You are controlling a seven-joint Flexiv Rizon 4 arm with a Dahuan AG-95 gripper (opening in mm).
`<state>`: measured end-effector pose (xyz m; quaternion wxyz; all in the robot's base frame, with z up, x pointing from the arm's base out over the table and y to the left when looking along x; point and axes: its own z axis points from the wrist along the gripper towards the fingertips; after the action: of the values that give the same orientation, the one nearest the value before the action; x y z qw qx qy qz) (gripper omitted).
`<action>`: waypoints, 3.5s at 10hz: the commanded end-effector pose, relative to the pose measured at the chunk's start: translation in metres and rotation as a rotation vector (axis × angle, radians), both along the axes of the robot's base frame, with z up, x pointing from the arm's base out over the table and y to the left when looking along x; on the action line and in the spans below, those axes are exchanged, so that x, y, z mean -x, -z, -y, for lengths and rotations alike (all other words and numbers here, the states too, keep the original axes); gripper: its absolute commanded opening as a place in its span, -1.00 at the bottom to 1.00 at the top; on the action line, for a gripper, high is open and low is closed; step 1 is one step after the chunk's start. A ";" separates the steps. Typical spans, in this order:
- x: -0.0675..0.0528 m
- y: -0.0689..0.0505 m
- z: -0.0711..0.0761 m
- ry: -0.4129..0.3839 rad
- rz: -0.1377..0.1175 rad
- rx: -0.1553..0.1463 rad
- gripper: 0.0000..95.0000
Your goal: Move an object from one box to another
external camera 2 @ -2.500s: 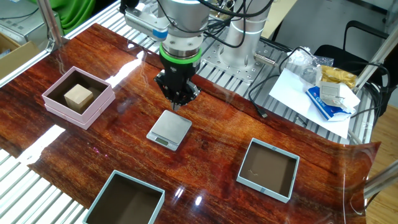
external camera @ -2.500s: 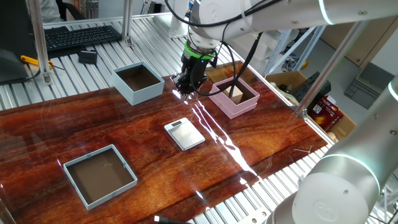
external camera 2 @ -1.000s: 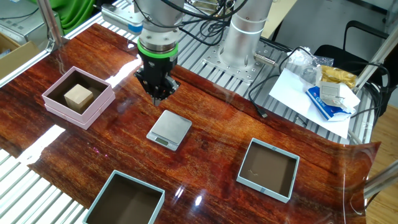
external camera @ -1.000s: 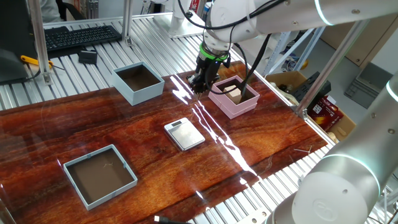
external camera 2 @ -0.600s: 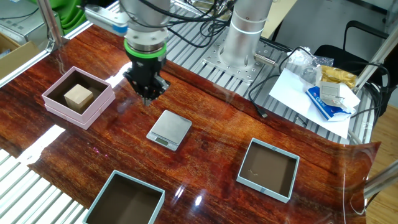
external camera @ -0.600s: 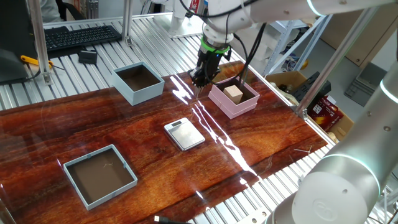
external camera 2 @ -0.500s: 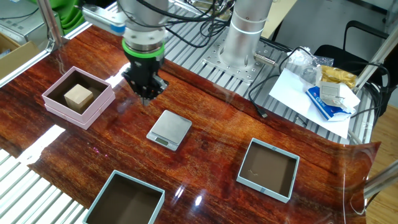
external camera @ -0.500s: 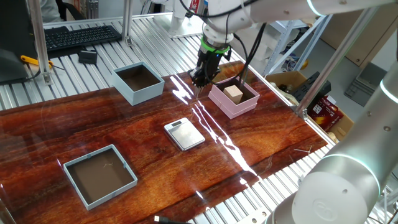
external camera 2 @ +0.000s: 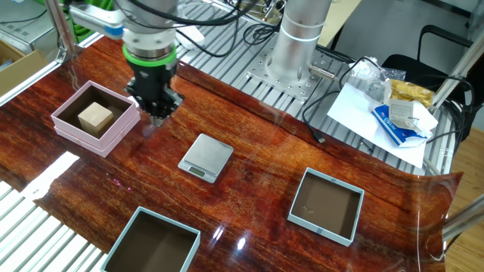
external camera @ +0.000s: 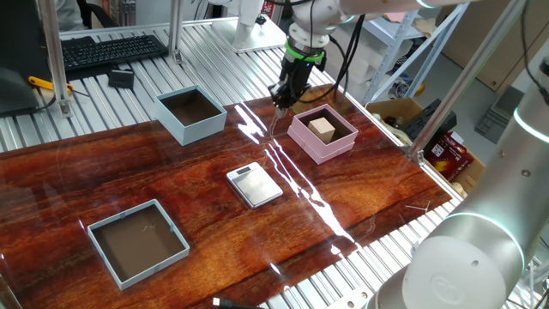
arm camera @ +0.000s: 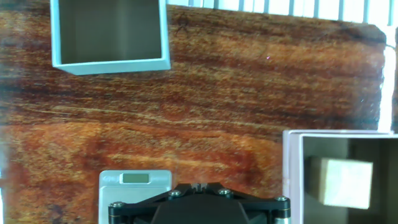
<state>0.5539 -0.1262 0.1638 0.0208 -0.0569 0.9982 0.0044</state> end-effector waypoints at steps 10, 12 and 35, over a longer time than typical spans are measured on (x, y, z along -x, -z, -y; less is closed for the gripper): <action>-0.022 0.015 0.044 -0.046 -0.005 0.003 -1.00; -0.022 0.015 0.044 -0.038 -0.011 0.006 -1.00; -0.022 0.016 0.044 0.072 0.011 0.027 -1.00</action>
<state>0.5756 -0.1701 0.1478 0.0307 -0.0220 0.9992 -0.0132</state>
